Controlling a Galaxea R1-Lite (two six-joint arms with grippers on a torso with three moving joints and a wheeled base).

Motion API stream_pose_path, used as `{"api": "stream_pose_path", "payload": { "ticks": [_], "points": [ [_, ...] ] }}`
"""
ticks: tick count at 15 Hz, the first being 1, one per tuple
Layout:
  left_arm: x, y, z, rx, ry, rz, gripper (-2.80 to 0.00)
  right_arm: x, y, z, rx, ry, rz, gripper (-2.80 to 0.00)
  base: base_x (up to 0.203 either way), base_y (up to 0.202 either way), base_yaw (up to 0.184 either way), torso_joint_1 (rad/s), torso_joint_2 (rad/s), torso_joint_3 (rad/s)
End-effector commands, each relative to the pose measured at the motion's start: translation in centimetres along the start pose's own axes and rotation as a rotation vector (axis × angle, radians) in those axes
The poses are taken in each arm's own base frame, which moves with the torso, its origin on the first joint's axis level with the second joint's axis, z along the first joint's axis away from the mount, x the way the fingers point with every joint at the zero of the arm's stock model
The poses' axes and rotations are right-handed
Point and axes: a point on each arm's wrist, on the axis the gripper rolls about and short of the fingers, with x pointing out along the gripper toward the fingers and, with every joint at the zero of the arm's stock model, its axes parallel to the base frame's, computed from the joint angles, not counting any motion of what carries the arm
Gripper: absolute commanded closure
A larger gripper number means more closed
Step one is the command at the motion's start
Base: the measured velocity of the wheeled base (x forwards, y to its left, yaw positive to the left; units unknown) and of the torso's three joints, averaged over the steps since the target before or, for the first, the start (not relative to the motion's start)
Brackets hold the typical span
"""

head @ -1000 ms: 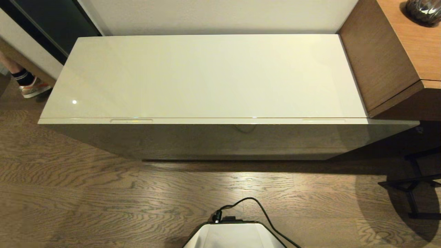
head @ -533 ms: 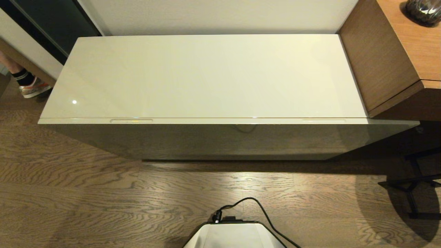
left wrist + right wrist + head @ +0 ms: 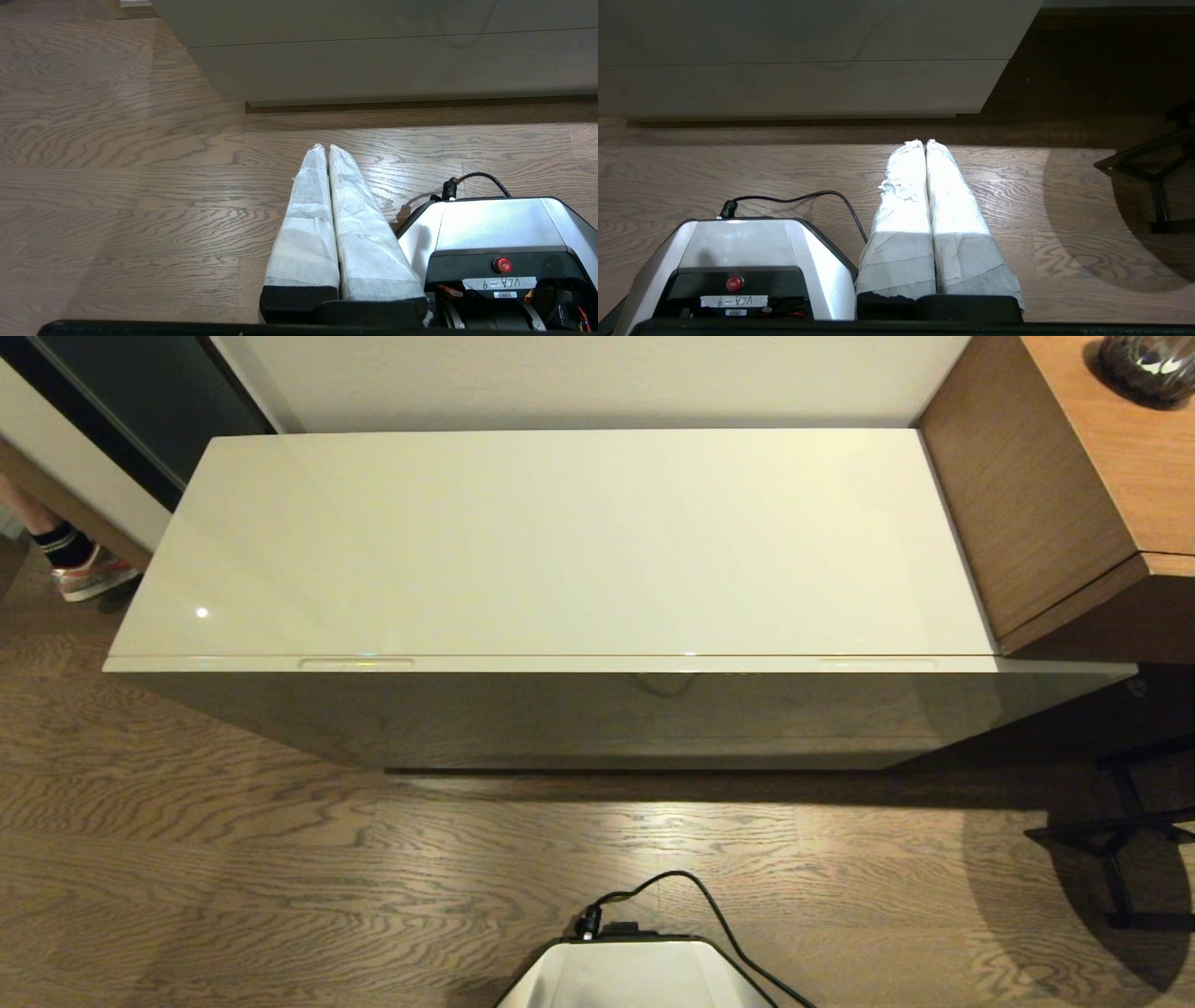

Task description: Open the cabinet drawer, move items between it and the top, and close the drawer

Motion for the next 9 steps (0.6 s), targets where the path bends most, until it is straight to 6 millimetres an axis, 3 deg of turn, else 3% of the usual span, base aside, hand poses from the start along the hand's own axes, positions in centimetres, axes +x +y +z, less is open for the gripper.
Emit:
{"api": "stream_pose_path", "payload": {
  "ticks": [1,9],
  "points": [
    [0.01,0.0,0.0,0.0,0.001,0.001,0.0,-0.07,0.0,-0.12,0.001,-0.009,0.0,0.0,0.0,0.0,0.0,0.0,0.0,0.0],
    [0.01,0.0,0.0,0.0,0.001,0.001,0.0,-0.07,0.0,-0.12,-0.002,-0.009,0.0,0.0,0.0,0.0,0.0,0.0,0.0,0.0]
  ]
}}
